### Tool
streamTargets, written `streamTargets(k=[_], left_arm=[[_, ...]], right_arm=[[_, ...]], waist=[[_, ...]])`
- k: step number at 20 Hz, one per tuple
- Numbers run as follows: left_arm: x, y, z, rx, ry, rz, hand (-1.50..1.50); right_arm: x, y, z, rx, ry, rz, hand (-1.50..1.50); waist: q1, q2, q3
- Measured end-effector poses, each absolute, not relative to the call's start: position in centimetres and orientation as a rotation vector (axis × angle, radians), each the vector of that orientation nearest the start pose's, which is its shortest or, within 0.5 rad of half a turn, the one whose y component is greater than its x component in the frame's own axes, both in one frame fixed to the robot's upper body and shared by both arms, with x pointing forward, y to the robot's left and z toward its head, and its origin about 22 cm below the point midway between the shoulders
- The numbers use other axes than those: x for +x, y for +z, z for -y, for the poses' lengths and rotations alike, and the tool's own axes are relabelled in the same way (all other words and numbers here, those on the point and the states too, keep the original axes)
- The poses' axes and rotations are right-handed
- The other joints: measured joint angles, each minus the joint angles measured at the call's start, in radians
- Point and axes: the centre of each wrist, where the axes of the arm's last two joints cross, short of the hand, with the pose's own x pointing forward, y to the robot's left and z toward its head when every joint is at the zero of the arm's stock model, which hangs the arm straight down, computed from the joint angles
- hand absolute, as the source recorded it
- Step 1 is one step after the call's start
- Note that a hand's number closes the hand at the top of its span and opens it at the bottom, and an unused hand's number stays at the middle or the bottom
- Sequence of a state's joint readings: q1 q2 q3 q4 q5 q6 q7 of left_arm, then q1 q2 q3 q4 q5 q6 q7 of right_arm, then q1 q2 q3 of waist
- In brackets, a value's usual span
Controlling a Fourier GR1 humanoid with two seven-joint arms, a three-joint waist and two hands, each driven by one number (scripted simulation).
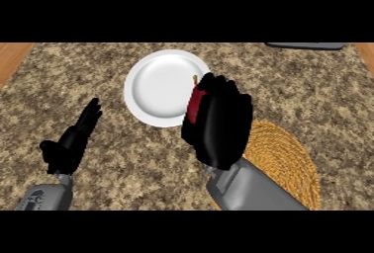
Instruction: Pick the pear from the placemat and place it in the plate
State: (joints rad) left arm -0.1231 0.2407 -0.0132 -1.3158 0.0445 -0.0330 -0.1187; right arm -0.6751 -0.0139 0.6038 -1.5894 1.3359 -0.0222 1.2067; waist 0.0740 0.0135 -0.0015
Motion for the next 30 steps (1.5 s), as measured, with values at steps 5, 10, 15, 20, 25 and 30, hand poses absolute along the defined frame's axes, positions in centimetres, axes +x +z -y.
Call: streamTargets(k=[5, 10, 15, 20, 25, 30], left_arm=[[27.2, -1.6, -27.9, 0.088, -0.214, 1.544, 0.0], [27.5, -1.4, -27.5, 0.073, -0.227, 1.552, 0.0], [27.8, -1.2, -27.4, 0.063, -0.233, 1.551, 0.0], [28.1, -1.0, -27.3, 0.064, -0.239, 1.56, 0.0], [28.1, -1.0, -27.4, 0.066, -0.238, 1.552, 0.0], [27.9, -1.3, -27.5, 0.082, -0.222, 1.544, 0.0]], right_arm=[[30.9, 15.0, 1.7, -1.336, 0.595, 1.386, 1.5], [33.8, 15.0, 1.9, -1.314, 0.539, 1.37, 1.5], [36.0, 14.5, 3.0, -1.298, 0.429, 1.339, -1.5], [37.6, 13.6, 4.1, -1.248, 0.337, 1.306, -1.5], [38.4, 13.8, 4.8, -1.202, 0.164, 1.411, -1.5], [38.3, 13.2, 5.8, -1.121, -0.063, 1.526, -1.5]], waist=[[0.02, 0.006, 0.0], [0.036, 0.011, 0.001], [0.043, 0.014, 0.001], [0.053, 0.017, 0.002], [0.045, 0.012, 0.002], [0.023, 0.004, 0.003]])
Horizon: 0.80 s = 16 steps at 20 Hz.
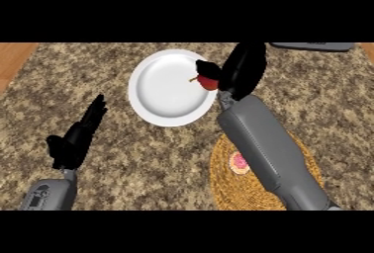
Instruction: Pick the pear from the placemat and place it in the plate
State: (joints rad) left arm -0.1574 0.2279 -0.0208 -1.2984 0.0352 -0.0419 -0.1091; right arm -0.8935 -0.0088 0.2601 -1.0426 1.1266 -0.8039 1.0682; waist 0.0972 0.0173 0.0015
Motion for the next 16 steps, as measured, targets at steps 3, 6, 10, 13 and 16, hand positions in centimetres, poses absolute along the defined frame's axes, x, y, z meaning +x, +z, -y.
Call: streamTargets(k=[3, 6, 10, 13, 16], left_arm=[[27.4, -1.6, -28.1, 0.095, -0.212, 1.536, 0.0], [27.0, -1.9, -28.5, 0.112, -0.189, 1.528, 0.0], [26.2, -1.9, -29.5, 0.133, -0.165, 1.519, 0.0], [25.4, -2.4, -29.4, 0.146, -0.152, 1.517, 0.0], [25.4, -2.3, -30.0, 0.15, -0.144, 1.521, 0.0]], right_arm=[[37.5, 11.7, 6.4, -1.056, -0.189, 1.556, -1.5], [35.9, 9.7, 6.3, -1.002, -0.265, 1.578, -1.5], [32.7, 7.0, 6.2, -0.942, -0.293, 1.591, -1.5], [29.6, 5.0, 6.1, -0.91, -0.279, 1.596, -1.5], [27.1, 3.4, 6.1, -0.884, -0.273, 1.602, -1.5]], waist=[[-0.016, -0.006, 0.0], [-0.038, -0.013, 0.0], [-0.07, -0.02, -0.001], [-0.085, -0.021, -0.001], [-0.091, -0.02, -0.001]])
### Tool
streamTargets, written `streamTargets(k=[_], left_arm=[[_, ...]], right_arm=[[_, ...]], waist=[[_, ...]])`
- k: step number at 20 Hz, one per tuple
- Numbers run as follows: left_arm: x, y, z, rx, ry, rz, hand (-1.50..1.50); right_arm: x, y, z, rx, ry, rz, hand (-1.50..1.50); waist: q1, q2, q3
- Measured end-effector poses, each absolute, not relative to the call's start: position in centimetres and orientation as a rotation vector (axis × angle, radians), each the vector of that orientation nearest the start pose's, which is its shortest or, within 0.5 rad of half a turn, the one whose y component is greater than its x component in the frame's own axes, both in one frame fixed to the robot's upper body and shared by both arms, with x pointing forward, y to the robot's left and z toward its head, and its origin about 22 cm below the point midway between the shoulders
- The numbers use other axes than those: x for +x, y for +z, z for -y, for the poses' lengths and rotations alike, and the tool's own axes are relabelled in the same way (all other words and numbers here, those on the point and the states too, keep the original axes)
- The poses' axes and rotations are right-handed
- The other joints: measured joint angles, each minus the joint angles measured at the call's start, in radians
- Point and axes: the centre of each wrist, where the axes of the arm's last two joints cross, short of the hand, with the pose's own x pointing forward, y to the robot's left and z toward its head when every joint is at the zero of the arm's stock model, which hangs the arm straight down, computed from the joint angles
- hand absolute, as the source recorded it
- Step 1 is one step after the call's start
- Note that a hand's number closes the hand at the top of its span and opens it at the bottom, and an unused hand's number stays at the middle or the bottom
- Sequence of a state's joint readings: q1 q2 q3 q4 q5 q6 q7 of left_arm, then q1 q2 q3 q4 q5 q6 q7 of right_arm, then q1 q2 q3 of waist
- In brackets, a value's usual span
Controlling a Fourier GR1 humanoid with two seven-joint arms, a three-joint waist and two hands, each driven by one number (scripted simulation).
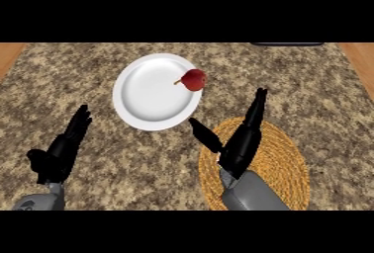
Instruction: Pick the pear from the placemat and place it in the plate
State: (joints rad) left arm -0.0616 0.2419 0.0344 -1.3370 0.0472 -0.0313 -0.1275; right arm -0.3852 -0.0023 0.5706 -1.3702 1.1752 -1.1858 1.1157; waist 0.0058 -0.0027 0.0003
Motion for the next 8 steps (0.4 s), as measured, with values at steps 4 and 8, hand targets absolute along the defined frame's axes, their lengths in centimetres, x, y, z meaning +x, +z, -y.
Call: streamTargets(k=[4, 8], left_arm=[[24.8, -2.6, -29.8, 0.148, -0.138, 1.517, 0.0], [25.3, -2.4, -30.3, 0.151, -0.147, 1.519, 0.0]], right_arm=[[24.2, 2.3, 7.0, -0.865, -0.274, 1.602, -1.5], [22.9, 1.2, 8.0, -0.864, -0.267, 1.596, -1.5]], waist=[[-0.005, 0.001, 0.0], [-0.005, 0.002, 0.0]])
